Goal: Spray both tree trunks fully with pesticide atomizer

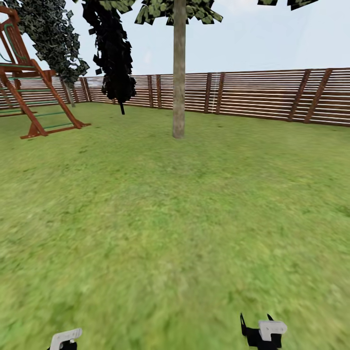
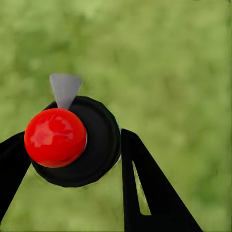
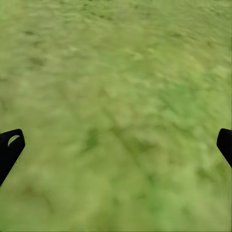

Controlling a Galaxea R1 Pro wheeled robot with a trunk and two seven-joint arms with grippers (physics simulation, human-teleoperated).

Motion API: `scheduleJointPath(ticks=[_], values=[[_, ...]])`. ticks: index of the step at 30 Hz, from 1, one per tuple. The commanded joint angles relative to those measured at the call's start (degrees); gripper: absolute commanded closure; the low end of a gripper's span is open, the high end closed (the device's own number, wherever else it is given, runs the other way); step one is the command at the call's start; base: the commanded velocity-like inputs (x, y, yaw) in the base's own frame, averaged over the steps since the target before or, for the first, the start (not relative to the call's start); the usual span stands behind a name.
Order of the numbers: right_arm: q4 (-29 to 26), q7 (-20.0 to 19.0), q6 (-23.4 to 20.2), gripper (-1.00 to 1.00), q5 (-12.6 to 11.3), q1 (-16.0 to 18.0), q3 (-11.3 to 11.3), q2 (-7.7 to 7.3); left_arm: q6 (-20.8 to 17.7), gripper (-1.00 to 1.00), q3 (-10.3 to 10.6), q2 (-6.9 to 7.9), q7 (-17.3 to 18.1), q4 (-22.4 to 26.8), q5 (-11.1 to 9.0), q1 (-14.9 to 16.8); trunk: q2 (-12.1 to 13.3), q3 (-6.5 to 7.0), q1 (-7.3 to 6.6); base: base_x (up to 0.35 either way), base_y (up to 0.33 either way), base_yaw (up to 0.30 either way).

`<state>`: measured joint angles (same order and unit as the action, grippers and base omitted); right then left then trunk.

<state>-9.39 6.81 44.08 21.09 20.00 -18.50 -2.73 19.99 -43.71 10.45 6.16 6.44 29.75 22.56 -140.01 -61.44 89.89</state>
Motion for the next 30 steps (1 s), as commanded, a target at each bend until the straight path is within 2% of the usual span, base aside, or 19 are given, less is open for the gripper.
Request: scheduleJointPath(ticks=[1, 30], values=[[0.07, 0.48, 0.13, -1.0, 0.62, 0.04, -0.13, 0.0, 0.14, 1.0, -0.5, 0.01, 0.33, -0.02, 0.22, 0.03, -0.02, -0.05, 0.02, 0.34, 0.0, 0.0], [0.07, 0.48, 0.13, -1.0, 0.62, 0.04, -0.13, 0.0, 0.14, 1.0, -0.5, -0.08, 0.35, -0.02, 0.22, 0.03, -0.02, -0.05, 0.02, 0.34, 0.0, 0.0]])
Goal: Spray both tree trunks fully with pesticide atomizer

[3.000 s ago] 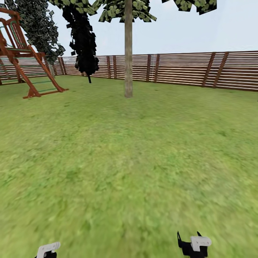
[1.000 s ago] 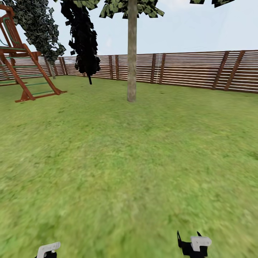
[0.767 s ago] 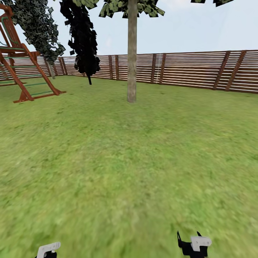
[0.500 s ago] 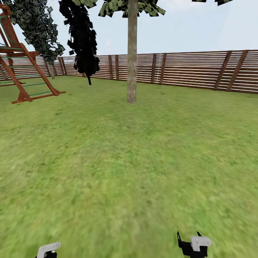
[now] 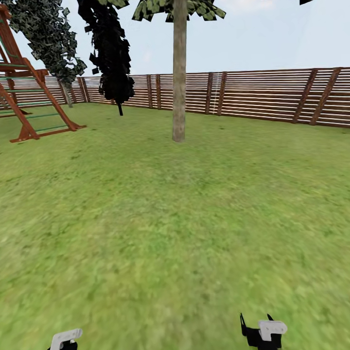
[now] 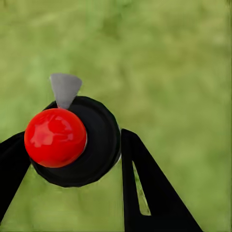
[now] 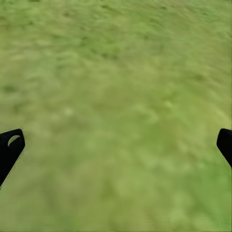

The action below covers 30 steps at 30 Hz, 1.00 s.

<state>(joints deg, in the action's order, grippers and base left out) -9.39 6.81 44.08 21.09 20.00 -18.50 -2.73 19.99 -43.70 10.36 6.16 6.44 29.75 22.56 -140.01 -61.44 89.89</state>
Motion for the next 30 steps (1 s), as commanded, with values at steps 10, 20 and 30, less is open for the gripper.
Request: scheduleJointPath(ticks=[10, 20, 30], values=[[0.07, 0.48, 0.13, -1.0, 0.62, 0.04, -0.13, 0.0, 0.14, 1.0, -0.5, 0.01, 0.35, -0.02, 0.22, 0.03, -0.02, -0.05, 0.02, 0.34, 0.0, 0.0], [0.07, 0.48, 0.13, -1.0, 0.62, 0.04, -0.13, 0.0, 0.14, 1.0, -0.51, 0.04, 0.35, -0.02, 0.22, 0.03, -0.02, -0.05, 0.02, 0.34, 0.0, 0.0], [0.07, 0.49, 0.13, -1.0, 0.56, 0.04, -0.13, 0.0, 0.14, 1.0, -0.51, 0.08, 0.35, -0.02, 0.22, 0.03, -0.02, 0.12, 0.02, 0.34, 0.0, -0.067]])
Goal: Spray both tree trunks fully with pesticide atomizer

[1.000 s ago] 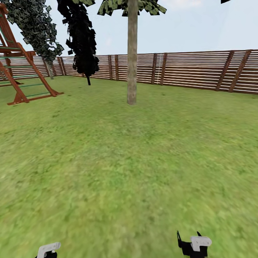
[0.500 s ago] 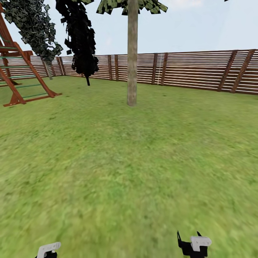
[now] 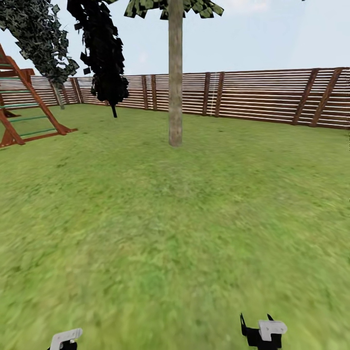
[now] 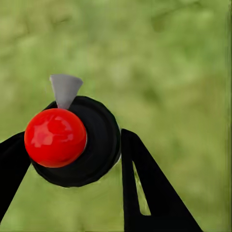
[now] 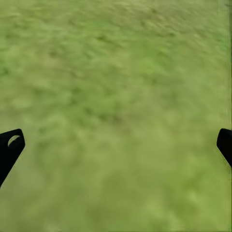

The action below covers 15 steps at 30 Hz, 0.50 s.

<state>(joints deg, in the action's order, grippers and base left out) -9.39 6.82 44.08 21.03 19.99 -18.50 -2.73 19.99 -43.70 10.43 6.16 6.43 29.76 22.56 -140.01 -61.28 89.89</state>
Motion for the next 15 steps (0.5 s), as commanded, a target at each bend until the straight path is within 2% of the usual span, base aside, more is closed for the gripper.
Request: scheduleJointPath(ticks=[1, 15], values=[[0.07, 0.48, 0.13, -1.0, 0.65, 0.05, -0.13, 0.0, 0.14, 1.0, -0.51, -0.01, 0.35, -0.02, 0.21, 0.03, -0.02, -0.04, 0.02, 0.34, 0.0, -0.032], [0.07, 0.48, 0.13, -1.0, 0.63, 0.05, -0.14, 0.01, 0.14, 1.0, -0.5, -0.04, 0.35, -0.02, 0.21, 0.03, -0.02, -0.03, 0.02, 0.34, 0.0, -0.002]])
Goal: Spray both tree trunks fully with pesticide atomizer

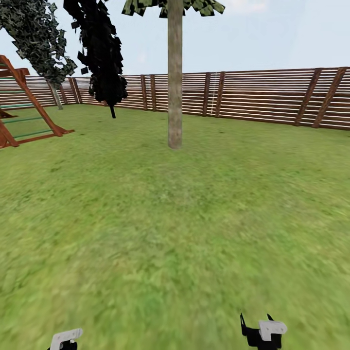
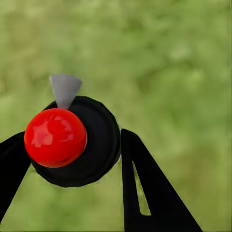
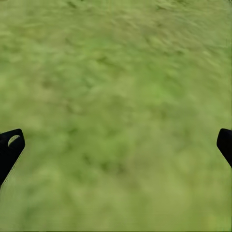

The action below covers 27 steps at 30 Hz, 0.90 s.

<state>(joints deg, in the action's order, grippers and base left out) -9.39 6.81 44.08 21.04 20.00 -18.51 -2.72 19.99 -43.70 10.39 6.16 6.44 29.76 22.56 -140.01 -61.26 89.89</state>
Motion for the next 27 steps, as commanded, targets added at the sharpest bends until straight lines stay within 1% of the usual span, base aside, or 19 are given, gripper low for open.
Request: scheduleJointPath(ticks=[1, 27], values=[[0.07, 0.48, 0.13, -1.0, 0.61, 0.04, -0.12, 0.0, 0.14, 1.0, -0.51, 0.04, 0.35, -0.02, 0.21, 0.03, -0.02, -0.05, 0.02, 0.34, 0.0, 0.0], [0.07, 0.56, 0.14, -1.0, 0.6, 0.04, -0.12, 0.0, 0.14, 1.0, -0.5, 0.07, 0.35, -0.02, 0.21, 0.03, -0.02, -0.05, 0.02, 0.34, 0.0, 0.0]])
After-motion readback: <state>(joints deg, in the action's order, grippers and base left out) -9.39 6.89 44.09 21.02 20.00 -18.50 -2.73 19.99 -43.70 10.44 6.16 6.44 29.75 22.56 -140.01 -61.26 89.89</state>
